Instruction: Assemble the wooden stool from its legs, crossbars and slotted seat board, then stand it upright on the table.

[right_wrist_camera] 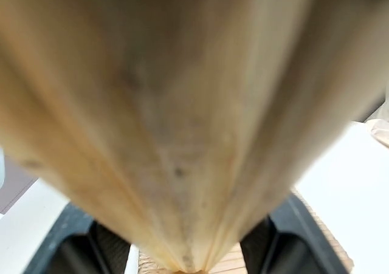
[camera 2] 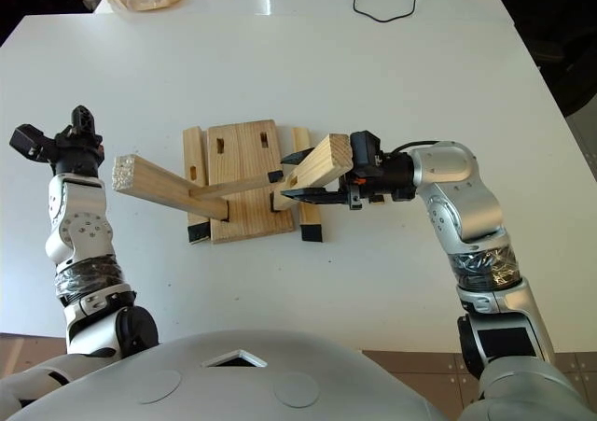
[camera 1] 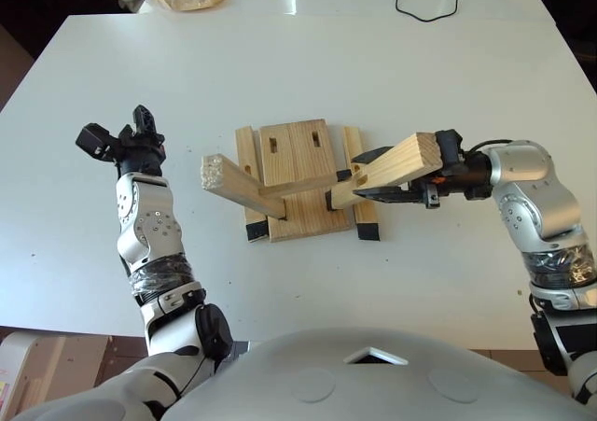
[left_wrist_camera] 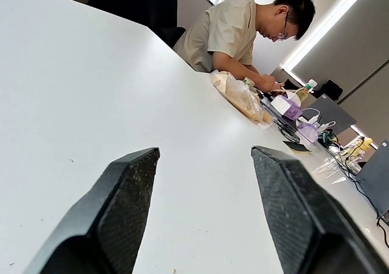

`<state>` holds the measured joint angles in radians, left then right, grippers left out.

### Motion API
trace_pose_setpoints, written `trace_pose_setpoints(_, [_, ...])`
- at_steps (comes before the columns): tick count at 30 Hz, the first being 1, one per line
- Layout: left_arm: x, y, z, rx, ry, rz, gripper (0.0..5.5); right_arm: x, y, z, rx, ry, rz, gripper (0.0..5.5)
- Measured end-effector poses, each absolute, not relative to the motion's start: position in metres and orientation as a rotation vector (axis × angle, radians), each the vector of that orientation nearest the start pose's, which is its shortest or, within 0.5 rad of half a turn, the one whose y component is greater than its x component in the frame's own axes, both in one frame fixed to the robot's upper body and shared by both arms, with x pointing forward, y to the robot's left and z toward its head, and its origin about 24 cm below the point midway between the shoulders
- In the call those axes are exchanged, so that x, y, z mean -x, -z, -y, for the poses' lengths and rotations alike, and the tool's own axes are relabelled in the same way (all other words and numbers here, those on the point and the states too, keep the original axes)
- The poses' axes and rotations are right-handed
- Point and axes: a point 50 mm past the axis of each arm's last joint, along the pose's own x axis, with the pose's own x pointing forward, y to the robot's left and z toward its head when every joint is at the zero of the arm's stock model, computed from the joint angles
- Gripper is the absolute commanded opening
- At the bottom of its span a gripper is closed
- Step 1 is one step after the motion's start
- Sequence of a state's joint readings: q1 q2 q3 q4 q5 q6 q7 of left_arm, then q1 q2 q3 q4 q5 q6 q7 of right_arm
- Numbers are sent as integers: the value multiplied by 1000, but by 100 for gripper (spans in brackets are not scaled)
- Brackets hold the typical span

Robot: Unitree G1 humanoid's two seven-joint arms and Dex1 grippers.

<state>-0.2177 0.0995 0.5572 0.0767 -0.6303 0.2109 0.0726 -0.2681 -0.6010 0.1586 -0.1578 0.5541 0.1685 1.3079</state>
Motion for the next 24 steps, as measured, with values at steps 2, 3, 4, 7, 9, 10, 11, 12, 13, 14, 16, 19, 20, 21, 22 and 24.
trace_pose_setpoints(2, [-267, -67, -277, 653, -444, 90, 282, -247, -131, 149, 164, -1592, 46, 204])
trace_pose_setpoints(3, [-266, -66, -275, 660, -445, 88, 282, -249, -130, 150, 161, -1590, 26, 204])
trace_pose_setpoints(4, [-266, -65, -275, 665, -445, 86, 282, -252, -130, 150, 158, -1592, 16, 204])
trace_pose_setpoints(7, [-265, -63, -272, 677, -442, 84, 282, -258, -132, 152, 175, -1607, -7, 204])
trace_pose_setpoints(9, [-264, -63, -271, 684, -441, 89, 282, -259, -132, 153, 180, -1617, -29, 204])
trace_pose_setpoints(10, [-263, -62, -271, 688, -441, 91, 282, -259, -131, 153, 181, -1621, -39, 204])
trace_pose_setpoints(11, [-261, -61, -271, 690, -447, 94, 282, -259, -130, 154, 182, -1623, -51, 204])
trace_pose_setpoints(12, [-259, -59, -270, 695, -451, 91, 282, -258, -128, 154, 183, -1624, -69, 204])
trace_pose_setpoints(13, [-258, -57, -268, 699, -453, 87, 282, -258, -128, 154, 183, -1624, -72, 204])
trace_pose_setpoints(14, [-257, -56, -267, 703, -454, 84, 282, -258, -128, 154, 182, -1626, -75, 204])
trace_pose_setpoints(16, [-256, -55, -267, 703, -454, 81, 282, -258, -127, 153, 183, -1626, -78, 204])
trace_pose_setpoints(19, [-255, -58, -265, 695, -442, 91, 282, -258, -126, 153, 182, -1618, -82, 204])
trace_pose_setpoints(20, [-256, -63, -263, 689, -422, 99, 282, -258, -126, 153, 182, -1612, -81, 204])
trace_pose_setpoints(21, [-257, -69, -260, 682, -395, 111, 282, -258, -126, 153, 182, -1610, -81, 204])
trace_pose_setpoints(22, [-258, -80, -256, 682, -343, 135, 282, -257, -126, 153, 182, -1607, -79, 204])
trace_pose_setpoints(24, [-260, -114, -246, 653, -202, 222, 282, -257, -127, 152, 181, -1604, -76, 204])
